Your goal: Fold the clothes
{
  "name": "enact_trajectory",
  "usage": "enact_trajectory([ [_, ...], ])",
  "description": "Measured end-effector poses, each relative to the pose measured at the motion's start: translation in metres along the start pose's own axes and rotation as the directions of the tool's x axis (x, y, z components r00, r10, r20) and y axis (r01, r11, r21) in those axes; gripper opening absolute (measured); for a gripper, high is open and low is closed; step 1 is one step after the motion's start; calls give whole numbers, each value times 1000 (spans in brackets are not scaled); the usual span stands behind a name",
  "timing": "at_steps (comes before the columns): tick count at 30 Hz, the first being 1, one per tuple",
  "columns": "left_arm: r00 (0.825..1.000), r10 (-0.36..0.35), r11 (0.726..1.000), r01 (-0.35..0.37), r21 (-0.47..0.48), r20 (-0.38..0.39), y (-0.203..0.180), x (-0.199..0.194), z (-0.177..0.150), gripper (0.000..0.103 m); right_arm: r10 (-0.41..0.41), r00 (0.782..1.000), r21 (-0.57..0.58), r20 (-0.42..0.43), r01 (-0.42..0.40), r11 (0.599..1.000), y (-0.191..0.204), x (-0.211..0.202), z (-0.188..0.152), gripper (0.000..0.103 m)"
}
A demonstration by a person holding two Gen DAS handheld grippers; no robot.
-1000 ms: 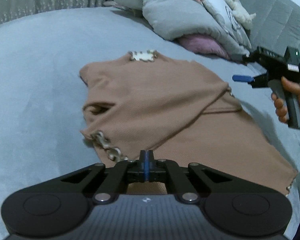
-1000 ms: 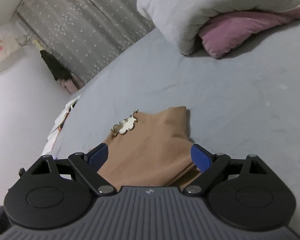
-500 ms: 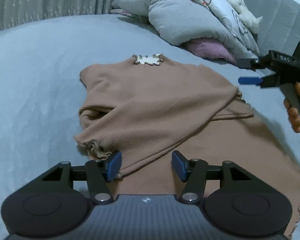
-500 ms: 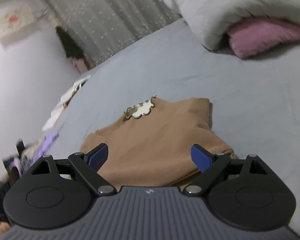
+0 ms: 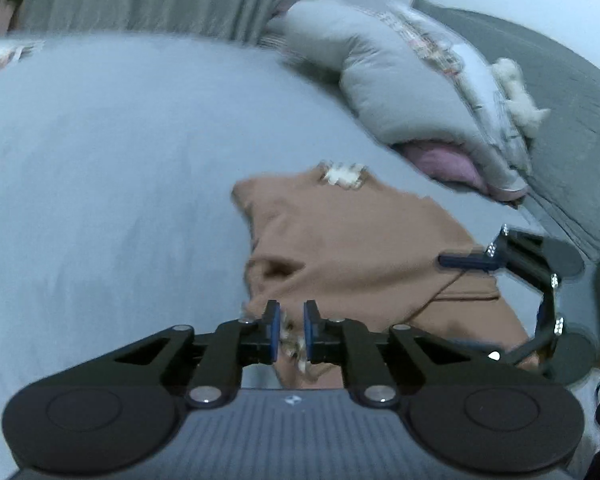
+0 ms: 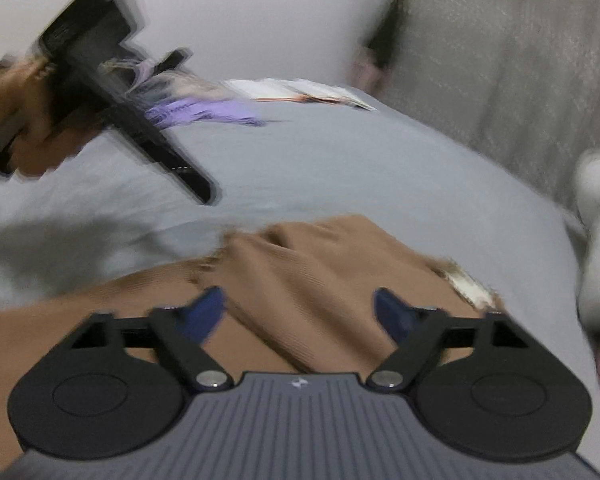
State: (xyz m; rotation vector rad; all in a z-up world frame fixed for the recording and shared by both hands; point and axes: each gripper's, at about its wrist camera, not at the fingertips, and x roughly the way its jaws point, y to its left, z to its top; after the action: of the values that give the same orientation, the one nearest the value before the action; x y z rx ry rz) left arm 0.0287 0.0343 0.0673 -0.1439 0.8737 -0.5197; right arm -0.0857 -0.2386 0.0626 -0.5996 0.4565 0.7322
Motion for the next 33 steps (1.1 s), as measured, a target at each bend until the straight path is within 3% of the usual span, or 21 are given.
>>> enact_trajectory([
  [4,1000,-1,999,0,-33,-24,-2,6,-1,31,-23,998,-132,-53,16,991,34,27,1,44],
  [7,1000,-1,999,1,-50,7,1,-2,1,33,-44,998,-145,-35,39,989,42,34,3,43],
  [10,999,-28,989,30,-141,22,15,-7,6,34,-82,996,-180,-34,75,981,47,45,6,43],
  [11,998,-52,981,57,-187,27,21,-8,7,34,-91,995,-192,-32,83,978,48,50,5,41],
  [13,993,-109,959,118,-259,49,30,-12,8,38,-87,996,-185,-33,80,979,49,57,5,12],
  [15,992,-108,957,121,-264,65,31,-16,11,47,-81,996,-155,-45,73,985,51,59,5,7],
  [22,992,-115,964,126,-232,59,20,-13,12,51,-1,1000,-2,11,1,1000,36,27,8,8],
  [25,996,-81,983,86,-163,35,3,-4,9,55,56,998,60,13,-57,997,31,26,9,9],
  [27,998,-61,988,63,-140,18,-2,3,7,58,102,992,51,-81,-98,994,34,35,7,16],
  [31,999,-29,989,26,-143,-24,0,18,-1,58,167,984,174,-54,-155,972,12,20,2,25],
  [32,999,-25,989,21,-147,-25,2,20,-2,58,190,982,232,-8,-183,955,-5,6,0,26],
  [33,999,-22,989,18,-148,-25,3,21,-4,58,159,987,288,8,-155,945,-21,-4,-6,31],
])
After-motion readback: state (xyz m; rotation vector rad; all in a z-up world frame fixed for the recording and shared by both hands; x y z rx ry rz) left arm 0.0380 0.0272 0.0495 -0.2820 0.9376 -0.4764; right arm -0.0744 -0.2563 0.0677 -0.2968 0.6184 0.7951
